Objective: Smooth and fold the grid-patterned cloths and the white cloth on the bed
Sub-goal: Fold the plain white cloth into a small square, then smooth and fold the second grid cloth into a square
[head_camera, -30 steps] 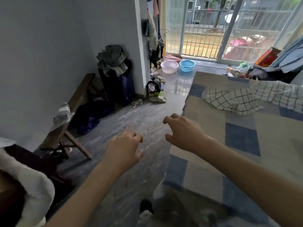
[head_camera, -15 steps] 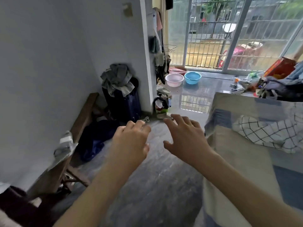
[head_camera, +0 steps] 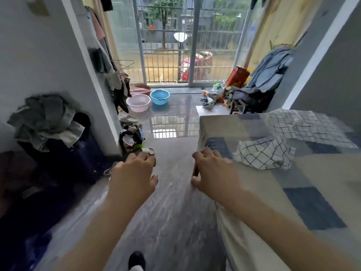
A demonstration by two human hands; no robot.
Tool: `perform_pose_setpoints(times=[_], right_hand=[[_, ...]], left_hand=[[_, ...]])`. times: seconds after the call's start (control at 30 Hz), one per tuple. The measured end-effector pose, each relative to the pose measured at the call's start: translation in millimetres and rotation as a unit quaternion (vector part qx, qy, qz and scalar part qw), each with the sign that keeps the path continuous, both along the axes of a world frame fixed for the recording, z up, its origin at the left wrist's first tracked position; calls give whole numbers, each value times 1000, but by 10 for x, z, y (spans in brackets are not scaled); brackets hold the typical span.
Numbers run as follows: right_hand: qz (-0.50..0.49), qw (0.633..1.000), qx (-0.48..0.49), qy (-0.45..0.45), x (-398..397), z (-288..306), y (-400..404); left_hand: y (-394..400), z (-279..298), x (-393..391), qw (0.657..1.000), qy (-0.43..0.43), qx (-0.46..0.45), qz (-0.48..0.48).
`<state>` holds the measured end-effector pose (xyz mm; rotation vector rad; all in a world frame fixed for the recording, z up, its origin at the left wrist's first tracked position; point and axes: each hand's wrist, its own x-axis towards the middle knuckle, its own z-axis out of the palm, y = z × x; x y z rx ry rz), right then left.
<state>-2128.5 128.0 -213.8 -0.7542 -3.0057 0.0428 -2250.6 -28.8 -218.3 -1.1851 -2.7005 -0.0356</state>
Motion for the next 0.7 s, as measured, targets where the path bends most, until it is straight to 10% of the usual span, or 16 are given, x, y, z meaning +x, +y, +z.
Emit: perform_pose_setpoints(times=[0.7], right_hand=[[-353,929,-107,-14,-814,-324,698]], left_hand=[[1768,-469,-1723,914,-96,-71,-389]])
